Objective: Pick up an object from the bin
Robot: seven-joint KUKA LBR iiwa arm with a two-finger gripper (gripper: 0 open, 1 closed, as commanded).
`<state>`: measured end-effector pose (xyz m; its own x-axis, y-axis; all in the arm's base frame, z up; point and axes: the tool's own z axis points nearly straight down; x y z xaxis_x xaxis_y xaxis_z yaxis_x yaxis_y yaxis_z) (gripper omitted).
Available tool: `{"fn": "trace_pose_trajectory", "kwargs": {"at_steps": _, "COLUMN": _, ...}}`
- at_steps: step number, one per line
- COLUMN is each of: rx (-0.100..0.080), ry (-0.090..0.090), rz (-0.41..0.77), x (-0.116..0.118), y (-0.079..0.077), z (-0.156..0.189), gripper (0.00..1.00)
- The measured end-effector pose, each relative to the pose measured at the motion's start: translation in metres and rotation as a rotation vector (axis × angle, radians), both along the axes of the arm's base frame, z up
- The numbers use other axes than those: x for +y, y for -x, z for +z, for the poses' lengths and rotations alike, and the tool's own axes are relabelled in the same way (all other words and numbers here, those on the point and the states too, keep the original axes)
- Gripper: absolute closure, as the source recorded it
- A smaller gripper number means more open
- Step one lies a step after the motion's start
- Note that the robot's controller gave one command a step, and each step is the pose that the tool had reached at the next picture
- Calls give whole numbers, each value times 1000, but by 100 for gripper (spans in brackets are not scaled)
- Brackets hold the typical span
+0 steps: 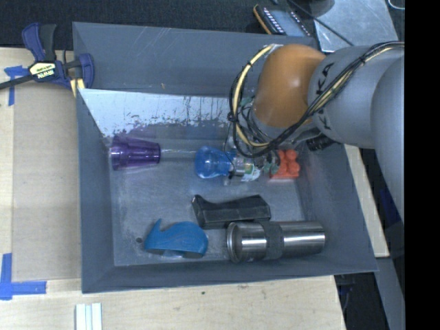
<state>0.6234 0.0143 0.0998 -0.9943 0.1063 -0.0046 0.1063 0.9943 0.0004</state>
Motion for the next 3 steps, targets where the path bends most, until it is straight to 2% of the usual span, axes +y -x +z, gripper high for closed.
{"fn": "trace_pose_trajectory", "kwargs": {"at_steps": 1, "rx": -7, "ry": 0, "rz": -11, "x": -7, "y": 9, "z": 41, "gripper": 100}}
{"fn": "trace_pose_trajectory", "kwargs": {"at_steps": 2, "rx": -7, "ry": 0, "rz": -3, "x": -4, "y": 13, "z": 60, "gripper": 100}}
{"fn": "trace_pose_trajectory", "kwargs": {"at_steps": 3, "rx": -18, "ry": 0, "rz": 7, "x": -6, "y": 30, "z": 137, "gripper": 100}}
